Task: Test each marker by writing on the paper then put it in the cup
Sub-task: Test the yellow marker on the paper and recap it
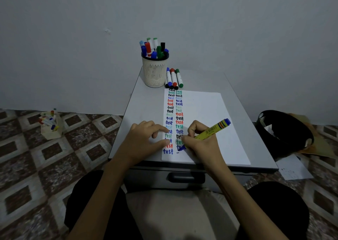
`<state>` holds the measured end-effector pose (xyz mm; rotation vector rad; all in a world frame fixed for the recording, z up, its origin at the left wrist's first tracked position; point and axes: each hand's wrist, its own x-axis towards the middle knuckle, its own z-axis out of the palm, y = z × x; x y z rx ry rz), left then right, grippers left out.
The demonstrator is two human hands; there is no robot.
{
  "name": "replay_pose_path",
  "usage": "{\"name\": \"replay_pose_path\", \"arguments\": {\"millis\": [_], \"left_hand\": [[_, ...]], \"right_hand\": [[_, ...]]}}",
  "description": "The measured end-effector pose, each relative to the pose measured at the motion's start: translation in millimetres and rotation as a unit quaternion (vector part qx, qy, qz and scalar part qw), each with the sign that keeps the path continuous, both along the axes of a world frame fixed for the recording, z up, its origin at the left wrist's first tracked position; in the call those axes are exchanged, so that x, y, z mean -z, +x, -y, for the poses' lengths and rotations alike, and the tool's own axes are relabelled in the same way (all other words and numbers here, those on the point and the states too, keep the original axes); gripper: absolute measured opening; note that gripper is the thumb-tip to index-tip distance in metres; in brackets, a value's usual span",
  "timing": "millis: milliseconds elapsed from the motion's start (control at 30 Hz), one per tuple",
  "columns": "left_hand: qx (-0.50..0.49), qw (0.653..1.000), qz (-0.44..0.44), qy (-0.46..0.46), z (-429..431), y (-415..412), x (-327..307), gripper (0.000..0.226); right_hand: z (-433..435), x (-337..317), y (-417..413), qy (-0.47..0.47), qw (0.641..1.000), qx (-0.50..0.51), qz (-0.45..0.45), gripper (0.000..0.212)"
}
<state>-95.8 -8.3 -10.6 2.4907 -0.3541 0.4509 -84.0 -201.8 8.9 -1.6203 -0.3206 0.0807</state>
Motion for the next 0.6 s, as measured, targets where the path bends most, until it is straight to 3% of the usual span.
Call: {"name": "replay_pose_path", "arguments": {"millis": [600], "left_hand": [[0.009,1.0,-0.011,-0.001,-2.7,2.7,1.5,0.047]], "right_hand": [[-0.1,0.4,-4.1,-0.009,1.0,0.001,0.027,0.035]]}}
